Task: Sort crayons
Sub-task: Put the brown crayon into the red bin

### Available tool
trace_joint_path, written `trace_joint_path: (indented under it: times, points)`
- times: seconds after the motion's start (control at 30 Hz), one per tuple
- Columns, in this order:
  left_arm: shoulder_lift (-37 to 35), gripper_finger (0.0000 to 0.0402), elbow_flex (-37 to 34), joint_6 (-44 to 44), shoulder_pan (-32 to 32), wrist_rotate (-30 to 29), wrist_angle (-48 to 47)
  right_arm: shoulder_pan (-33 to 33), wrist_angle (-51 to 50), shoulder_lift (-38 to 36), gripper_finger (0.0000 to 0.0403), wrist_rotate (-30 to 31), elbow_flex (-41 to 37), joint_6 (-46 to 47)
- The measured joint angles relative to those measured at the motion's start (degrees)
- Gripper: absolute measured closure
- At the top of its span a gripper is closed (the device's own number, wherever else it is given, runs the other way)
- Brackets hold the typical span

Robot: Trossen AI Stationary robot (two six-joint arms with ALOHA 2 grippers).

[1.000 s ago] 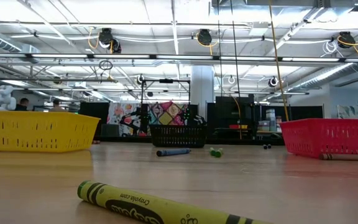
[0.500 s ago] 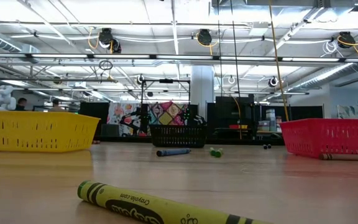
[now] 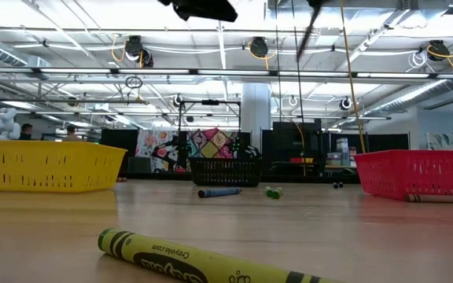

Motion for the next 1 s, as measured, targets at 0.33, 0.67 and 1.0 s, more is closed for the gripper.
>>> trace_joint_path:
  times: [0.33,0.67,1.0]
  points:
    - [0.03,0.0295,0.01,-1.49,0.51,-1.86,-8.88,-4.80,-21.88,-0.63,0.0398,-15.73,0.00,15.66]
    - [0.03,0.0294,0.01,-2.59,1.73,-2.69,-13.11,-8.31,-32.44,-0.63,0.0397,-27.50,0.00,17.44]
    - [0.03,0.0294,0.01,-6.03,1.68,-2.69,-22.19,-12.23,-33.95,-0.63,0.0397,-35.33,-4.61,15.16]
